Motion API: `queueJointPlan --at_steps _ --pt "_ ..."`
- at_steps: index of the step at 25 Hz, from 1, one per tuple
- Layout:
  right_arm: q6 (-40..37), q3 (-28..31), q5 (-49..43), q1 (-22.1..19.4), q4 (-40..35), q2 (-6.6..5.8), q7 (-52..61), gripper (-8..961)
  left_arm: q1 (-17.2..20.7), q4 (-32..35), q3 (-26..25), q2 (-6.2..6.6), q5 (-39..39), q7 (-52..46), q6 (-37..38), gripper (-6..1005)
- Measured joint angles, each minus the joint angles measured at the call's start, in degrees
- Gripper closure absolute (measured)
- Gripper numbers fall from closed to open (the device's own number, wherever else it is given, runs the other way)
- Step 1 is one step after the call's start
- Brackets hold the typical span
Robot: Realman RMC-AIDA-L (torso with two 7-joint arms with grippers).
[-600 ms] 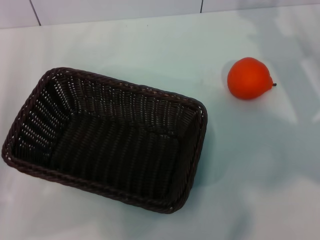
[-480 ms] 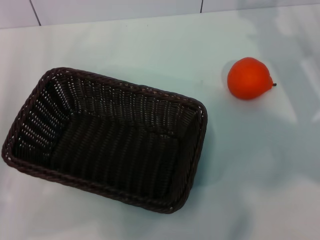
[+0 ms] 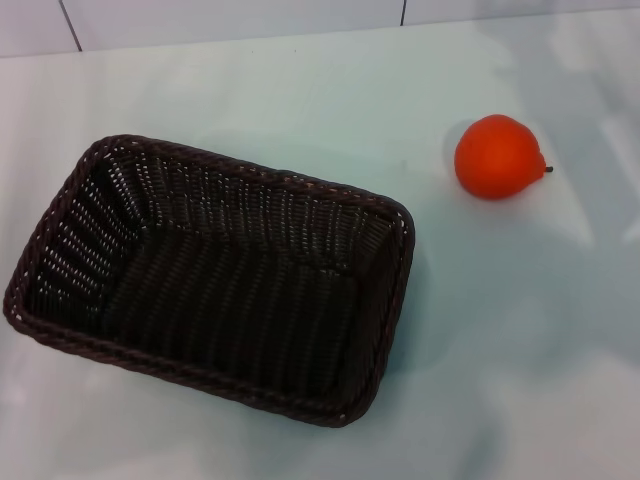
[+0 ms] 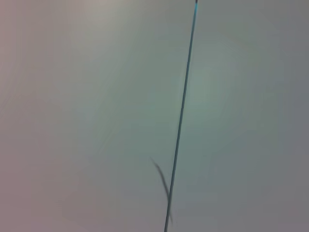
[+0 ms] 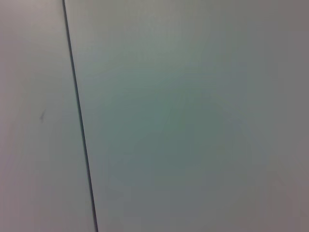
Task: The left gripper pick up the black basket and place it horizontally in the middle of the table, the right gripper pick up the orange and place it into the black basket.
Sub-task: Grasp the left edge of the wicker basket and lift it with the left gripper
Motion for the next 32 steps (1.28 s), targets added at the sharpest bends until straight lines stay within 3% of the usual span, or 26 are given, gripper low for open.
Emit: queueJointPlan --at_steps 8,15,17,23,30,32 --pt "0.00 0.00 0.00 -0.11 0.17 0.00 0.09 222 0.21 8.57 3.80 0.84 1.38 -18.95 -2.58 343" --pt "-0.80 0.00 0.00 -0.25 0.17 0.00 0.54 221 1.35 19.02 11.99 3.14 3.95 -35.34 -2.94 342" --pt "-0.97 0.00 0.00 -0.37 0.17 0.00 0.59 221 1.15 22.43 12.47 3.96 7.31 -40.34 -2.95 342" --pt "-1.02 0.67 0.00 -0.55 0.22 0.00 0.61 220 -1.35 38.25 14.95 7.08 26.80 -61.62 -1.98 343" --pt "-0.75 1.14 0.00 -0.49 0.22 0.00 0.62 221 -3.31 59.77 23.78 7.06 48.09 -82.72 0.44 342" --pt "-0.60 1.34 0.00 -0.42 0.22 0.00 0.62 221 -4.03 63.27 25.88 6.91 52.31 -86.77 1.47 333"
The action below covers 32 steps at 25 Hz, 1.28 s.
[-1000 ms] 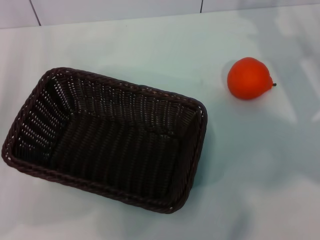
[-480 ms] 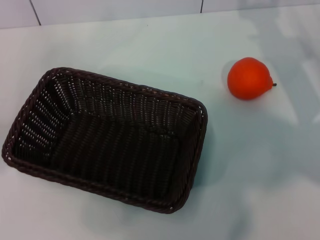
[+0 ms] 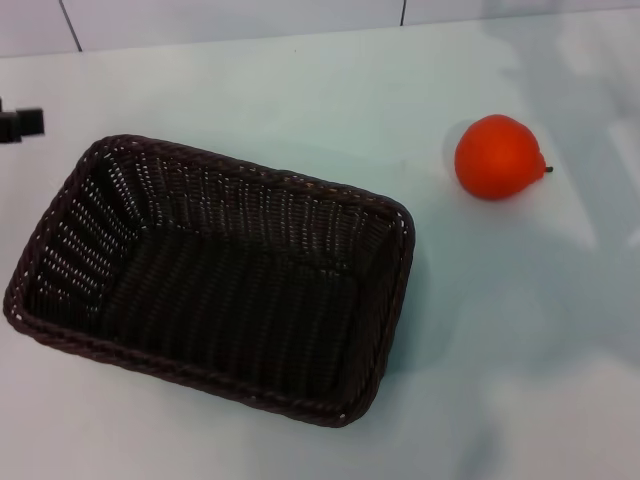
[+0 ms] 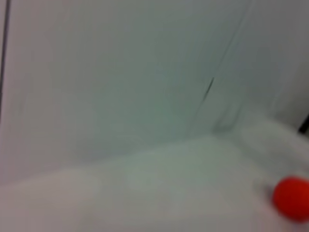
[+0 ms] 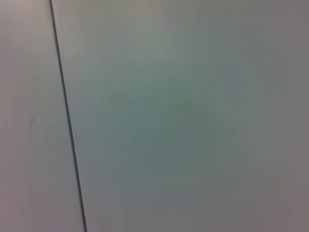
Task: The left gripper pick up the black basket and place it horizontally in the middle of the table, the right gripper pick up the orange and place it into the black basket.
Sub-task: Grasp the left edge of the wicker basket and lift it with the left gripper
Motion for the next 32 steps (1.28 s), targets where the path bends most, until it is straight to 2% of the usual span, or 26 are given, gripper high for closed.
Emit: queueJointPlan --at_steps 5,14,24,32 --pt "0.06 0.25 0.00 0.04 0.00 0.00 0.00 222 -3.52 2.94 3.22 0.27 8.22 -8.90 5.39 286" --pt "1.10 0.94 0.00 0.04 0.05 0.00 -0.15 221 -7.50 3.29 7.39 -0.18 20.71 -17.88 6.03 195" --pt "2.69 1.04 0.00 0.15 0.09 -0.01 -0.46 221 -10.48 2.50 9.54 -2.94 29.45 -20.61 5.16 199" --pt "3.41 1.13 0.00 0.17 -0.01 -0.08 -0.52 220 -11.11 -1.92 13.73 -3.45 32.72 -20.70 2.39 201"
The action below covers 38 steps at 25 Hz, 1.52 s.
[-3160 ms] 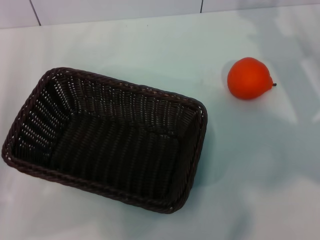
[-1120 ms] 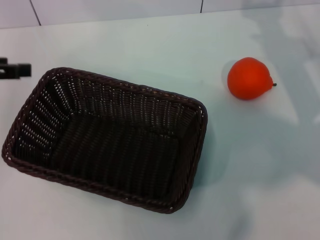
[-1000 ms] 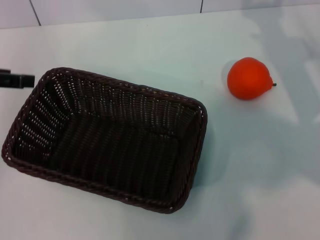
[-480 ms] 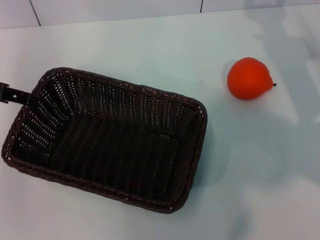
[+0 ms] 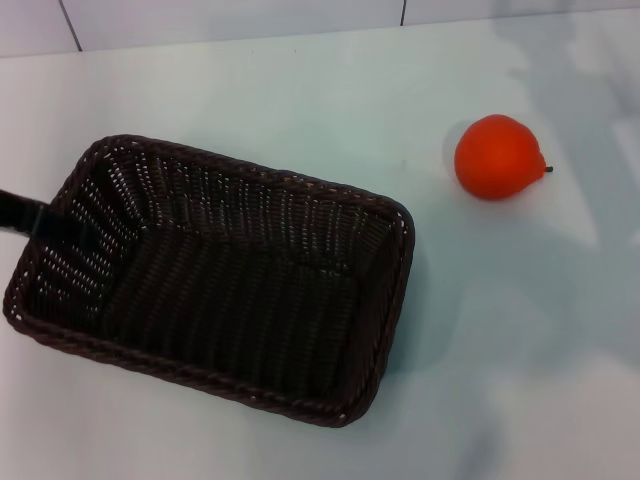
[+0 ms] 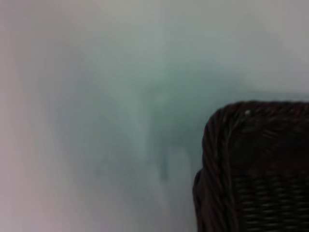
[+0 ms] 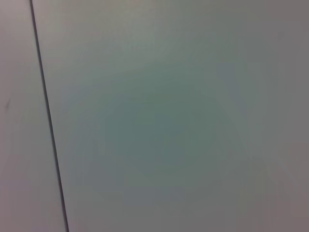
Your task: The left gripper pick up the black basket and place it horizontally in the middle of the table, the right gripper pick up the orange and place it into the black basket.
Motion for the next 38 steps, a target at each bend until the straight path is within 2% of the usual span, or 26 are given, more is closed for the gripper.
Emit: queueJointPlan --at_steps 2,6,10,16,21,25,27,33,38 --pt "0.01 0.00 0.00 -0.06 -0.05 0.00 0.11 221 0.00 -0.50 0.73 -0.42 0.90 -0.01 -0.82 202" --pt "0.01 0.35 0.00 -0.30 -0.04 0.00 0.19 222 -0.06 -0.89 1.07 -1.34 1.74 -0.03 -2.19 271" --pt "0.01 0.94 0.00 -0.68 0.02 0.00 0.23 221 -0.07 -0.73 0.72 -1.73 1.58 -0.11 -2.00 340" --pt "0.44 1.23 0.00 -0.91 0.34 0.05 0.38 221 0.12 -0.19 0.30 -2.01 1.26 -0.13 -1.82 553" --pt "0.69 1.42 0.00 -0.91 0.68 0.08 0.39 220 0.51 0.30 -0.28 -2.19 1.13 -0.16 -1.43 785" --pt "0.41 1.60 0.00 -0.91 0.53 0.03 0.48 222 0.72 1.85 -5.24 -2.32 -1.63 0.60 0.52 812" --pt "0.29 1.70 0.00 -0.92 0.51 0.01 0.49 221 1.10 1.54 -8.28 -1.99 -5.14 1.60 1.77 826" --pt "0.80 2.64 0.00 -0.63 0.39 -0.15 0.51 220 4.18 -6.24 -17.37 1.36 -19.82 2.93 3.97 826" --pt "1.28 2.48 -0.01 -0.36 0.18 -0.24 0.52 221 6.46 -11.62 -21.56 2.44 -25.49 3.02 3.06 827"
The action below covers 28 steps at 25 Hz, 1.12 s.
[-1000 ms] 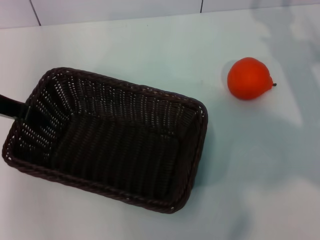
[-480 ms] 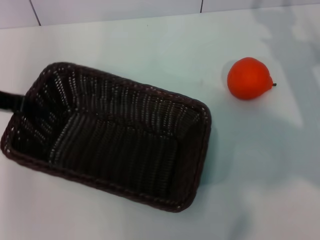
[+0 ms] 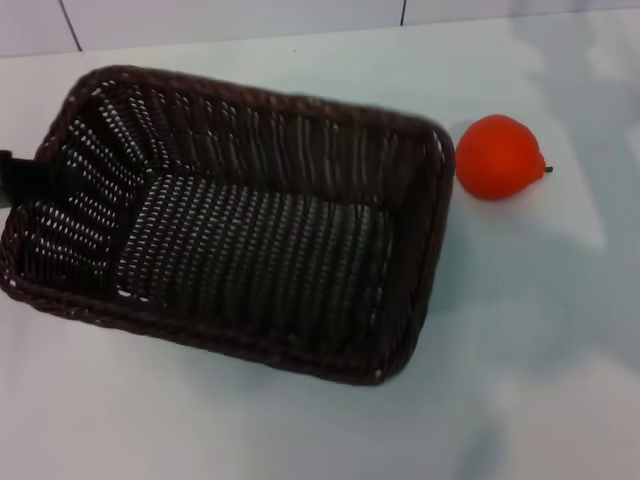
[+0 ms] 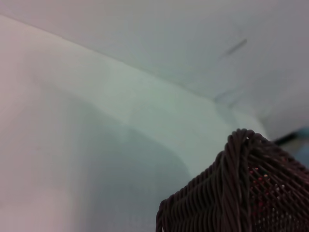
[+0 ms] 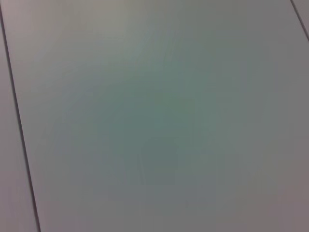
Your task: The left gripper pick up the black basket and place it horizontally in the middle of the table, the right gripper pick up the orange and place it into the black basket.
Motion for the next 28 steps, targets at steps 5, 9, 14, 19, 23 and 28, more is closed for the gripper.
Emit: queueJointPlan --at_steps 5,9,14,19,23,28 --pt "0.89 -0.12 -0.08 0.09 -0.01 -0.03 -0.02 222 1.37 -2.12 -2.84 -0.53 -1.17 -0.10 -2.17 827" --pt "1.01 0.02 -0.08 0.08 -0.01 -0.09 -0.02 222 2.52 -2.35 -3.10 -2.40 -1.14 -1.05 -5.19 827" --pt "1.08 -0.02 -0.08 -0.07 -0.01 -0.11 -0.01 222 3.19 -2.31 -2.35 -5.25 -0.77 -1.40 -10.08 826" --pt "1.24 -0.20 -0.22 -0.20 -0.01 -0.12 0.00 221 3.41 -3.52 -0.86 -5.95 -1.34 -1.62 -12.82 826" --pt "1.54 -0.10 -0.16 -0.46 0.13 0.01 0.00 221 4.03 -4.59 -0.65 -6.12 -1.67 -1.85 -14.01 827" --pt "2.14 0.14 -0.12 -0.57 0.31 0.05 0.00 221 4.87 -4.81 -0.61 -6.19 -2.59 -2.24 -14.49 818"
